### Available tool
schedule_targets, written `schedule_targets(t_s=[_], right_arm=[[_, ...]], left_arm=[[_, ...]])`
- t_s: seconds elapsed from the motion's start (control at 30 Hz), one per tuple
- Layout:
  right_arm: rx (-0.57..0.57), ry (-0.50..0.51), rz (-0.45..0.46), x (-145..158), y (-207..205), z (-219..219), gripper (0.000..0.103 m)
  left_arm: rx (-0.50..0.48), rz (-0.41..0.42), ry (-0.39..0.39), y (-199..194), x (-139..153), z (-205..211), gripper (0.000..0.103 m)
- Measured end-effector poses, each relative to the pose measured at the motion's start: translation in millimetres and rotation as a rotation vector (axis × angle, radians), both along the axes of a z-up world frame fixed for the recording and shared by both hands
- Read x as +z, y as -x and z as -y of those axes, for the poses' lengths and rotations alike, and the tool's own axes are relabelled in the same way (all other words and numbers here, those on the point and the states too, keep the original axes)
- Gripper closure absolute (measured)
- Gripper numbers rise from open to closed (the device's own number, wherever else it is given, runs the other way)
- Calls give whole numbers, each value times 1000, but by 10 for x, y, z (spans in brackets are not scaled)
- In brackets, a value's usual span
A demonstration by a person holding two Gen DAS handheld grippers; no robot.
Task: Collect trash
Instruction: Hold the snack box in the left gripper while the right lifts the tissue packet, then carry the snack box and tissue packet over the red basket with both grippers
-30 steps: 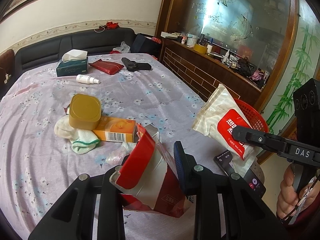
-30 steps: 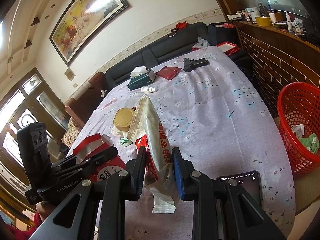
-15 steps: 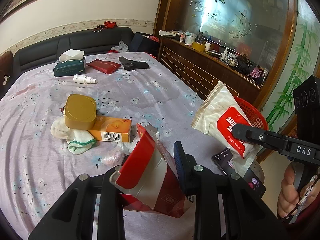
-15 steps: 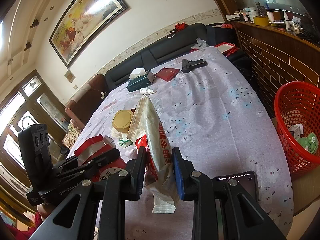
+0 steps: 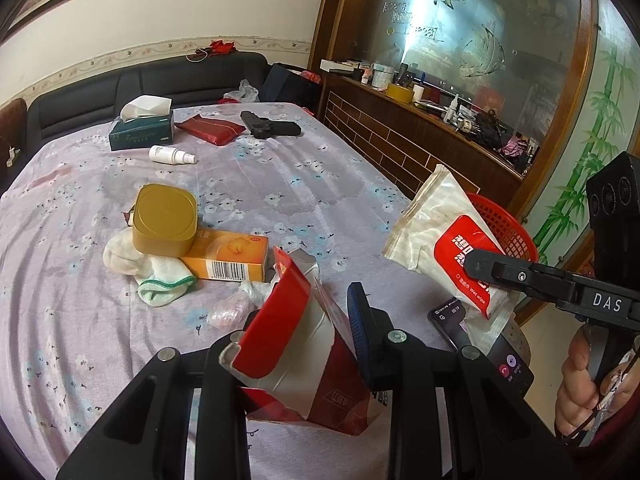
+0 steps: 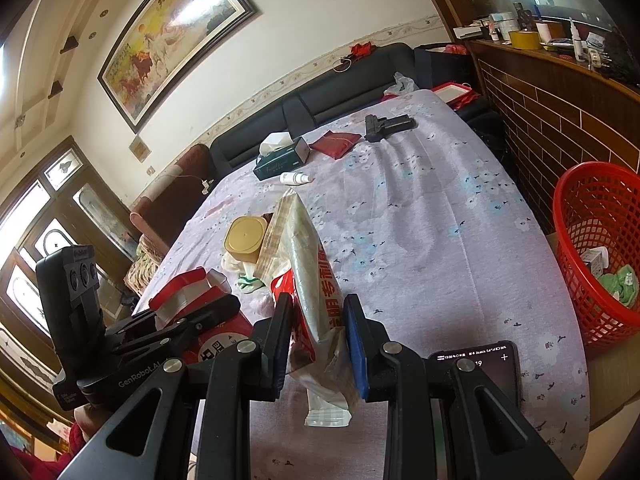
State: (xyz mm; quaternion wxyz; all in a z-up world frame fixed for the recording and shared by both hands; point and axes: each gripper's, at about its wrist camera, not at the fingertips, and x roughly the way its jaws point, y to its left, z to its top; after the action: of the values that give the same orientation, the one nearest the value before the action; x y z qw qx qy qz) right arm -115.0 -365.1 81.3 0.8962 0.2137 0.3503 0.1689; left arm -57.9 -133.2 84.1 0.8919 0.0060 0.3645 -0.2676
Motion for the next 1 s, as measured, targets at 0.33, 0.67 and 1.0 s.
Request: schedule_targets(t_s=[0.33, 0.67, 1.0], right_arm=[[-1, 1, -2, -4, -28, -15, 75], [-186, -13, 78, 218, 205, 761, 75], [-475, -6, 84, 230, 462, 1939, 75]], left_arm=[[-9, -7, 2, -42, 23, 31, 74], [-164, 21, 37, -105, 346, 793, 74], [-349, -40, 66, -231, 340, 2109, 74]])
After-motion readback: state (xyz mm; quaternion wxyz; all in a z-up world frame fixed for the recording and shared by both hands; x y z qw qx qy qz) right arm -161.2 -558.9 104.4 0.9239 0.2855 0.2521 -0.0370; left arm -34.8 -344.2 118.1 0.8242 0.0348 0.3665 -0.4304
